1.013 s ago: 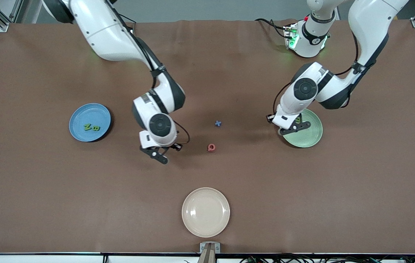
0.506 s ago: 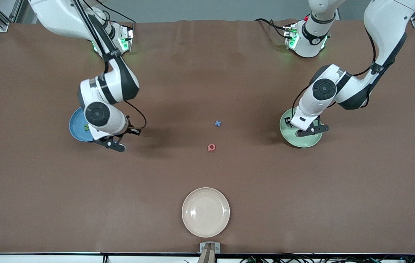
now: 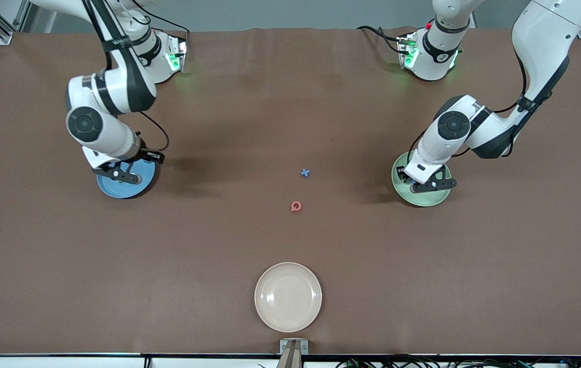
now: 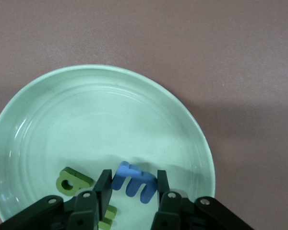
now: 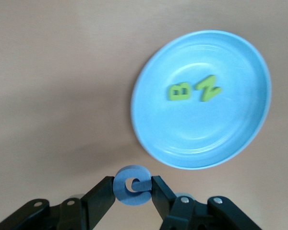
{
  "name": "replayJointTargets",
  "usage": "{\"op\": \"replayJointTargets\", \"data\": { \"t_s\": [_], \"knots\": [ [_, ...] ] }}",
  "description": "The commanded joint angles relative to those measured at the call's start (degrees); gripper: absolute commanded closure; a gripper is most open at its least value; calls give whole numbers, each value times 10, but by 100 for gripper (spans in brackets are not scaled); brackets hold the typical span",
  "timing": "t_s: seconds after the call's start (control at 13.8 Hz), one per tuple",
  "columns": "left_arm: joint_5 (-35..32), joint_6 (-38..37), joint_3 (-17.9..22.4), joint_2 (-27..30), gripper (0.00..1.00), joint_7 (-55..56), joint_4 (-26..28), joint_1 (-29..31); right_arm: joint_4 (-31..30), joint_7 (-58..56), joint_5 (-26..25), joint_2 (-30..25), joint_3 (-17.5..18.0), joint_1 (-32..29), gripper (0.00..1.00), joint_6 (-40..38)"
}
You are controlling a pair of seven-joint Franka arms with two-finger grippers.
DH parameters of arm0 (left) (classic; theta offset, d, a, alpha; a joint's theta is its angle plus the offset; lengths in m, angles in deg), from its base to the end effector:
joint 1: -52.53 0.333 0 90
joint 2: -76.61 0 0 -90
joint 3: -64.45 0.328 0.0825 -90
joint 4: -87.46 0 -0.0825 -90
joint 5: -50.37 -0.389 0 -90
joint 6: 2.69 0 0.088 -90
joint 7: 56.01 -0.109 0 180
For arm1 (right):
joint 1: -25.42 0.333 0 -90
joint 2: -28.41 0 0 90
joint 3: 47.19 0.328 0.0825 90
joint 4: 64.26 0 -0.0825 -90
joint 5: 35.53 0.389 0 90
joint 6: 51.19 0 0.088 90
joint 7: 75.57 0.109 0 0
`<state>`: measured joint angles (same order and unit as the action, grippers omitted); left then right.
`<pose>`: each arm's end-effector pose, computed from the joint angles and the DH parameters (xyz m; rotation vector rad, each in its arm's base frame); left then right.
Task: Sort uppercase to blue plate, lowercase to green plate
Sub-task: 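Carry the m and c to the green and blue plates, releasing them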
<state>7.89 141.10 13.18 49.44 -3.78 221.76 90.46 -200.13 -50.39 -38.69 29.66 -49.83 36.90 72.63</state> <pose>0.4864 -0.1408 0.2042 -3.0913 -0.1501 -0.0045 0.4701 0.0708 0.3039 2.9927 -0.3749 -0.3171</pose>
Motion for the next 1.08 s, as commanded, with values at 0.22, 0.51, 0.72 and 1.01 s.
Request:
{"op": "replayJointTargets", "data": {
  "t_s": [0.22, 0.51, 0.72, 1.01],
  "knots": [
    [-14, 5, -6, -5, 64, -13, -5, 9, -90, -137, -13, -34, 11, -117, 100, 123],
    [-14, 5, -7, -2, 18, -13, -10, 10, -85, -144, -14, -13, 11, -124, 97, 137],
    [-13, -1, -12, 3, 8, -9, -15, 9, -80, -144, -14, -12, 11, -134, 0, 137],
    [27, -69, -91, -1, 1, 48, -60, -7, -79, -144, -14, -12, 11, -135, 0, 138]
  ]
}}
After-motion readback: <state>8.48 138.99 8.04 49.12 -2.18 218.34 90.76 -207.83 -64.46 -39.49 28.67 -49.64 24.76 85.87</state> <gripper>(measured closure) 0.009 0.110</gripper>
